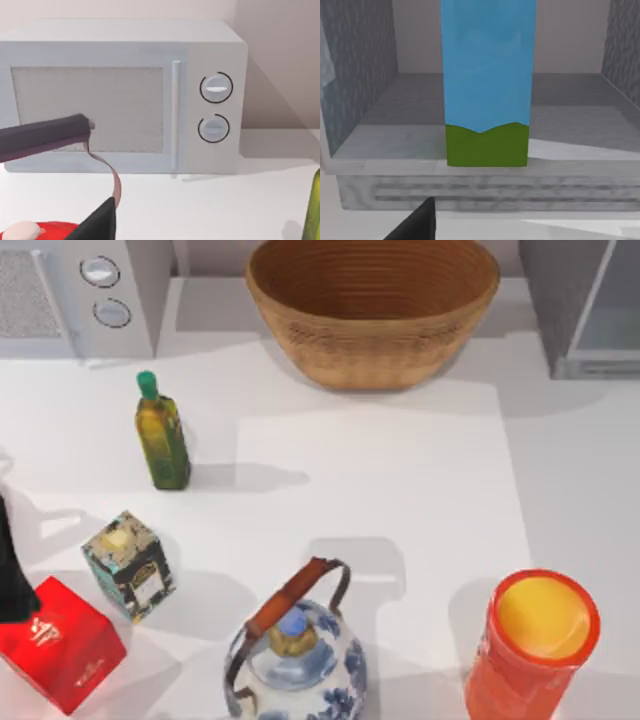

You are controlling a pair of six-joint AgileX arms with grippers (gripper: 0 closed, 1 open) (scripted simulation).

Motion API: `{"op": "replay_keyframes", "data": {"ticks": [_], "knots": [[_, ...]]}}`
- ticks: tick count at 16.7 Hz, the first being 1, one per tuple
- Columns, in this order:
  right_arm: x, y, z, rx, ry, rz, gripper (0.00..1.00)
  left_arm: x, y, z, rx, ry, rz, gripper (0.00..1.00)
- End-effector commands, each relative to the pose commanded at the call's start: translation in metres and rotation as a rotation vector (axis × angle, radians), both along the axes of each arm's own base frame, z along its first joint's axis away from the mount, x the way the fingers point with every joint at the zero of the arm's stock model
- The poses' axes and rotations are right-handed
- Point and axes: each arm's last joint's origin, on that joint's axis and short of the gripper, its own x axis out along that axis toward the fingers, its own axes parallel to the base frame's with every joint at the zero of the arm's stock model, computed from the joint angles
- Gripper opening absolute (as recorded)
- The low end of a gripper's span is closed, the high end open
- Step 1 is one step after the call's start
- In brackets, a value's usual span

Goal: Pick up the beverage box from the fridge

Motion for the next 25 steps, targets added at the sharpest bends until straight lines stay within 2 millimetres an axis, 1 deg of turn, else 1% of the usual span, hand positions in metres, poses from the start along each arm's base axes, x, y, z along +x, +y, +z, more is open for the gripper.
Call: {"op": "replay_keyframes", "data": {"ticks": [2,5,9,11,13,14,18,20,22,25], "knots": [[0.023,-0.002,0.000,-0.001,-0.003,-0.001,1.00,0.000,0.000,0.000,0.000,0.000,0.000,1.00],[0.065,-0.001,0.001,-0.001,-0.004,-0.004,1.00,0.000,0.000,0.000,0.000,0.000,0.000,1.00],[0.124,0.011,0.004,-0.002,-0.007,-0.008,1.00,0.000,0.000,0.000,0.000,0.000,0.000,1.00],[0.146,0.020,0.007,-0.002,-0.009,-0.010,1.00,0.000,0.000,0.000,0.000,0.000,0.000,1.00],[0.159,0.026,0.008,-0.001,-0.005,-0.011,1.00,0.000,0.000,0.000,0.000,0.000,0.000,1.00],[0.161,0.027,0.009,-0.001,-0.005,-0.011,1.00,0.000,0.000,0.000,0.000,0.000,0.000,1.00],[0.160,0.026,0.010,-0.002,-0.010,-0.014,1.00,0.000,0.000,0.000,0.000,0.000,0.000,1.00],[0.164,0.026,0.008,-0.001,-0.004,-0.012,1.00,0.000,0.000,0.000,0.000,0.000,0.000,1.00],[0.177,0.026,0.007,0.000,-0.002,-0.011,1.00,0.000,0.000,0.000,0.000,0.000,0.000,1.00],[0.204,0.025,0.010,-0.003,-0.013,-0.011,1.00,0.000,0.000,0.000,0.000,0.000,0.000,1.00]]}}
